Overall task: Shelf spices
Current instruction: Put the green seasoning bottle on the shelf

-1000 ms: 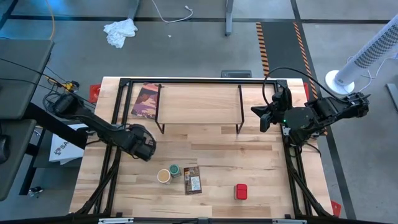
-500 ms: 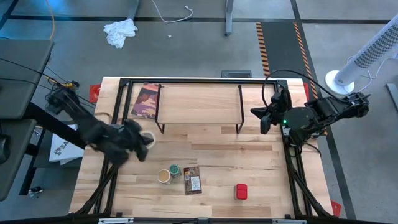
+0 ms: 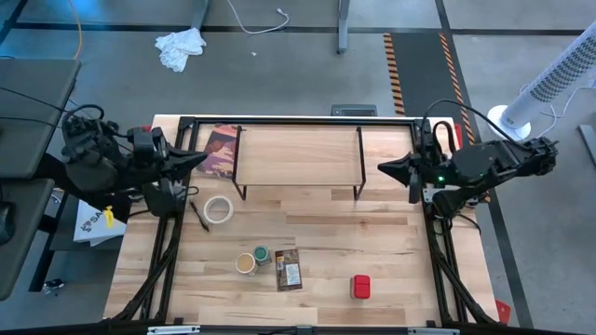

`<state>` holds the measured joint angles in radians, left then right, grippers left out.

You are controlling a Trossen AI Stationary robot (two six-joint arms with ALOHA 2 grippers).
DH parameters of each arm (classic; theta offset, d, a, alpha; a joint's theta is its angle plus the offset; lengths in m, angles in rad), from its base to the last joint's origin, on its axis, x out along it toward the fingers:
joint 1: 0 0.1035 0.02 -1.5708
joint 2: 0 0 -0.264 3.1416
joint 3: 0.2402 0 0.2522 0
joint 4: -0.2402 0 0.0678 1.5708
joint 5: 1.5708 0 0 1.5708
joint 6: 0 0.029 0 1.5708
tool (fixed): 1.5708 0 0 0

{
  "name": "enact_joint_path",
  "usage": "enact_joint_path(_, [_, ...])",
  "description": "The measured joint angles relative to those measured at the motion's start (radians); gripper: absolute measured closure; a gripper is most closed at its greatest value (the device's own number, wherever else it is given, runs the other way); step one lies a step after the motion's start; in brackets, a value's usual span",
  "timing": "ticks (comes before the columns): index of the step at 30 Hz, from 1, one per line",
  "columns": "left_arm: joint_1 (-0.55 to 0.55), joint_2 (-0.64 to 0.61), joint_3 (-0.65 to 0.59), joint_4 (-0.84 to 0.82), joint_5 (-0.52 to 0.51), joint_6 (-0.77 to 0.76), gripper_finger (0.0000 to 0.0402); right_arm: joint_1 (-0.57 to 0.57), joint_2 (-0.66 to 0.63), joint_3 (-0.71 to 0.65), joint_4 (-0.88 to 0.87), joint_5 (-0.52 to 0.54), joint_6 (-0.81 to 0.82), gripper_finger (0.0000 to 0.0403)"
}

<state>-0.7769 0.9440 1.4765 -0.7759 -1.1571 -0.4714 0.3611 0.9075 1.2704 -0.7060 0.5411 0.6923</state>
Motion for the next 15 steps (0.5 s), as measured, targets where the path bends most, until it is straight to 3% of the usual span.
enact_joint_path(15, [0.0,0.006,0.0,0.154,-0.039,0.103,0.0385,0.0,-0.014,0.0,0.023,-0.08,-0.086,0.0403])
